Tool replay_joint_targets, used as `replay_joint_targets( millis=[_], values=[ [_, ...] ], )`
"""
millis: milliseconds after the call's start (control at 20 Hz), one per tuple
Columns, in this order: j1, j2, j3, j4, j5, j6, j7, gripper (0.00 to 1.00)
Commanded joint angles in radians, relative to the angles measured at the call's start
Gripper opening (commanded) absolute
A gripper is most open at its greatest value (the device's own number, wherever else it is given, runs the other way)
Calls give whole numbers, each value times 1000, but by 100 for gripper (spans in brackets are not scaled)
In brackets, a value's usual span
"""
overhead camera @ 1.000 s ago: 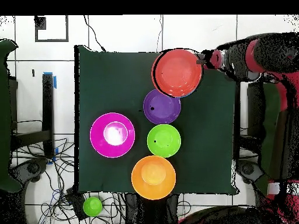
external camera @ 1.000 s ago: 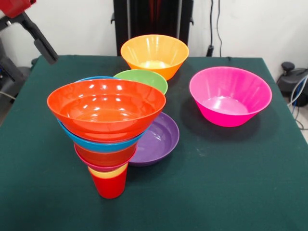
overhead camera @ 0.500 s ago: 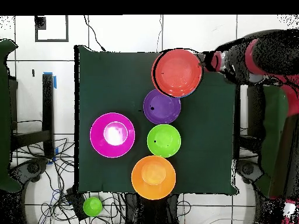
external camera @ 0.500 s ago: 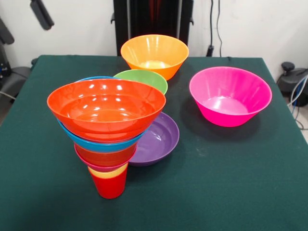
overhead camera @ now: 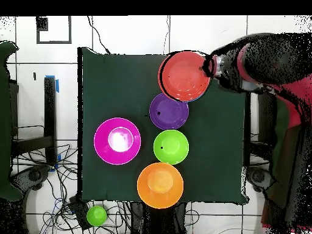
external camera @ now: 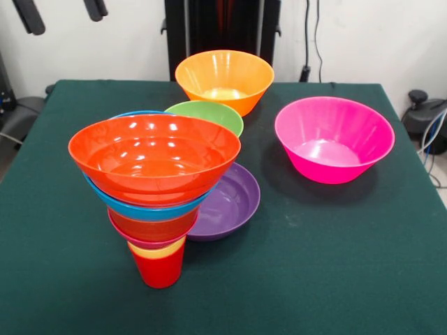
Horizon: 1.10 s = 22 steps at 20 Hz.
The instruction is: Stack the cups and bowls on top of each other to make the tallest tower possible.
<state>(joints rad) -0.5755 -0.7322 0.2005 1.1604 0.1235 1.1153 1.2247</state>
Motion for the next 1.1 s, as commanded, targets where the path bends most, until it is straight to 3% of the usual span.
replay_joint_targets(
  millis=[50, 1100],
  values=[
    [55, 12, -45, 159, -35, -77, 234, 100],
    [142, 1, -105, 265, -38, -261, 352, 100]
  ],
)
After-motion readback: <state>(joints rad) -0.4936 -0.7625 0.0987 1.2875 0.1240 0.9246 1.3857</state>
